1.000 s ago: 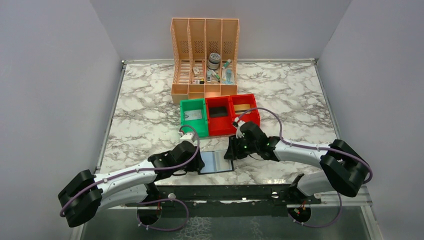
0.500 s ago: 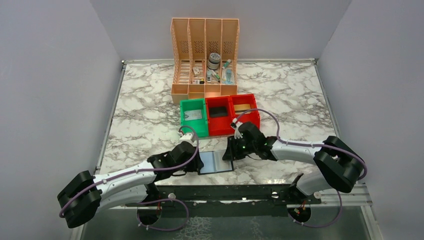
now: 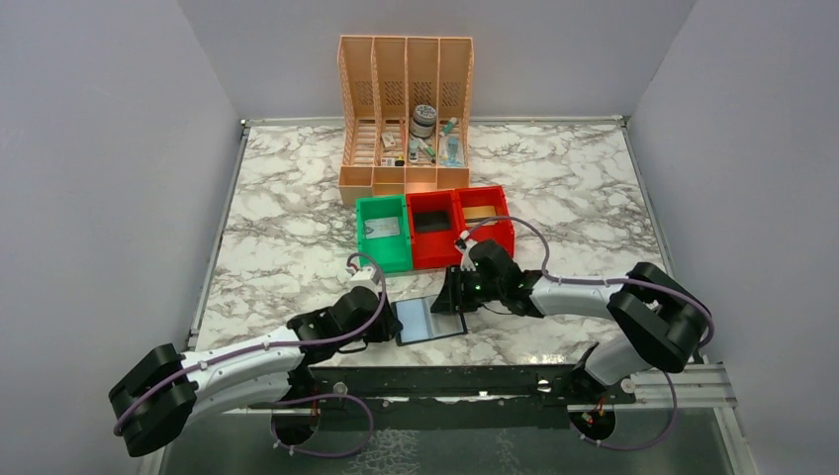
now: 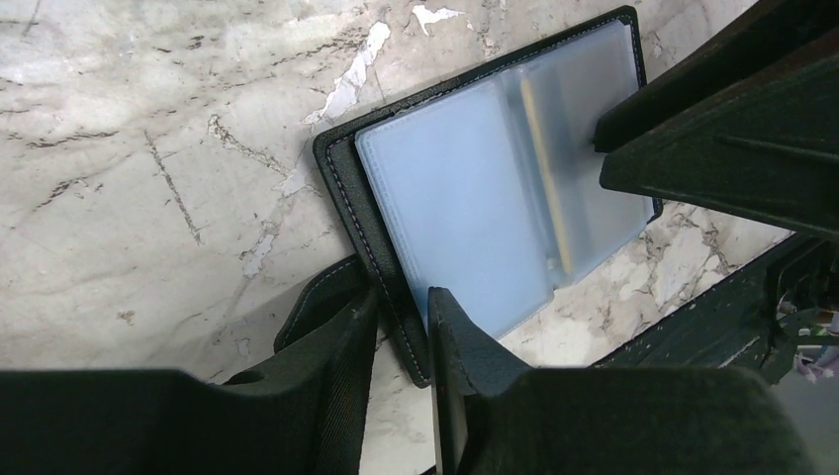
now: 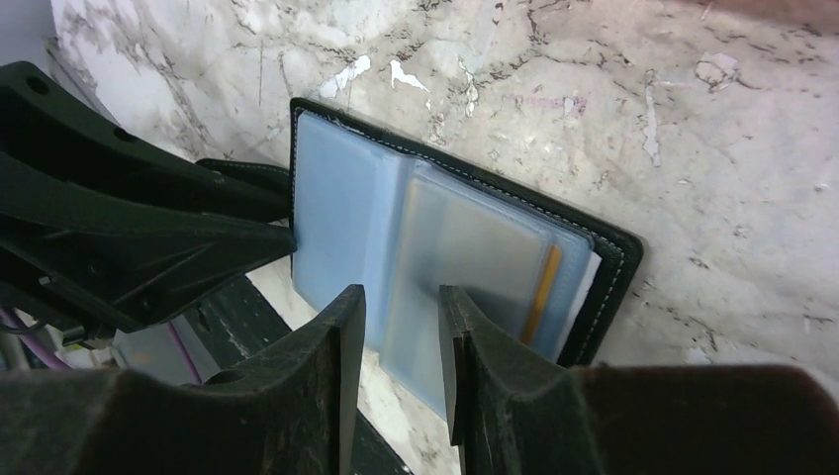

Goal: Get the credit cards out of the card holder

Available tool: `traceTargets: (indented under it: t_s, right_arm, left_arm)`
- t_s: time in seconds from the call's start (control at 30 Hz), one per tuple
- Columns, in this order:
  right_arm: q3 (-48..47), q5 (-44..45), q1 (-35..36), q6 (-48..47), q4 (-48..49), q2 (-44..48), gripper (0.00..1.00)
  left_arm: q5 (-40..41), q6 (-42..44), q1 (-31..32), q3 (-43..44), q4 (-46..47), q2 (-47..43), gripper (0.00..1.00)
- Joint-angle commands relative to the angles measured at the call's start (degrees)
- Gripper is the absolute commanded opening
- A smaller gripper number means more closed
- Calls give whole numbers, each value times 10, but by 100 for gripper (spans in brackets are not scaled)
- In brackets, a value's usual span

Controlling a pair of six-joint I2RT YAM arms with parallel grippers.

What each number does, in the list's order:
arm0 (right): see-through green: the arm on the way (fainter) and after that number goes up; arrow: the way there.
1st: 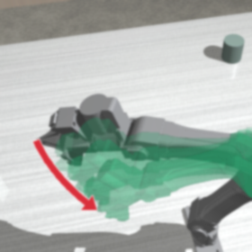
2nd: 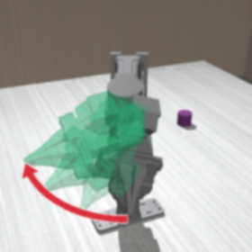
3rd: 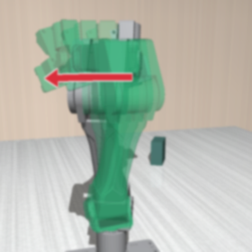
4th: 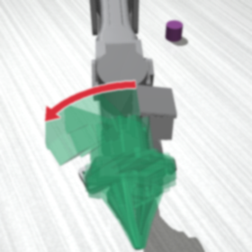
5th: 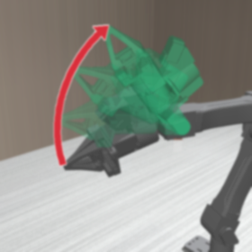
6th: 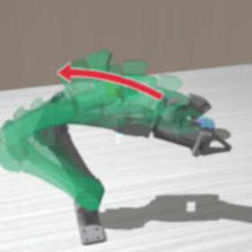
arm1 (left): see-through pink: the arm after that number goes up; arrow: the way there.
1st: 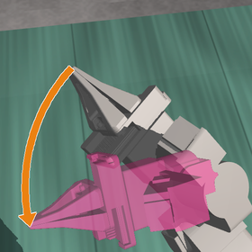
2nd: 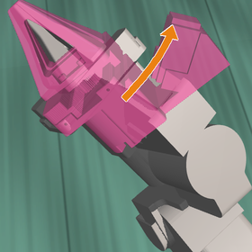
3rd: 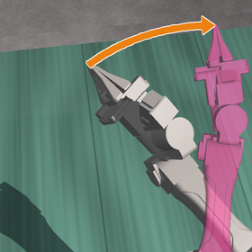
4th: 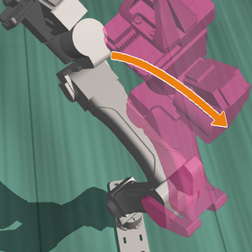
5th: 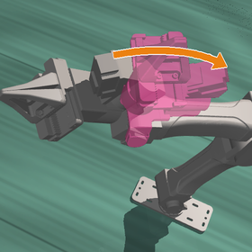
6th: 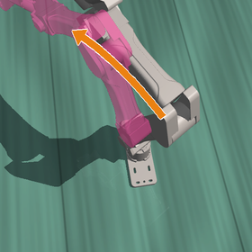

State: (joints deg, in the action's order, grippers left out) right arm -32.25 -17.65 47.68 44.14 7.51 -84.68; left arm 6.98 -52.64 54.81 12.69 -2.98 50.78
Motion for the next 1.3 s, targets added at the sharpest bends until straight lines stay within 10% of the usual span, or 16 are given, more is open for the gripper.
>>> traceTargets:
  t_s: [0.0, 0.5, 1.27]
  right_arm:
    - [4, -42, 2, 24, 60, -25, 34]
    - [-23, 94, 3, -83, -132, 67, 35]
    - [-33, 98, 3, -116, -160, 36, 35]
  left_arm:
    - [12, -13, 4, -21, 17, -16, 27]
    - [14, -20, 5, -43, 36, -26, 24]
    - [6, -8, 5, -13, 32, 26, 24]
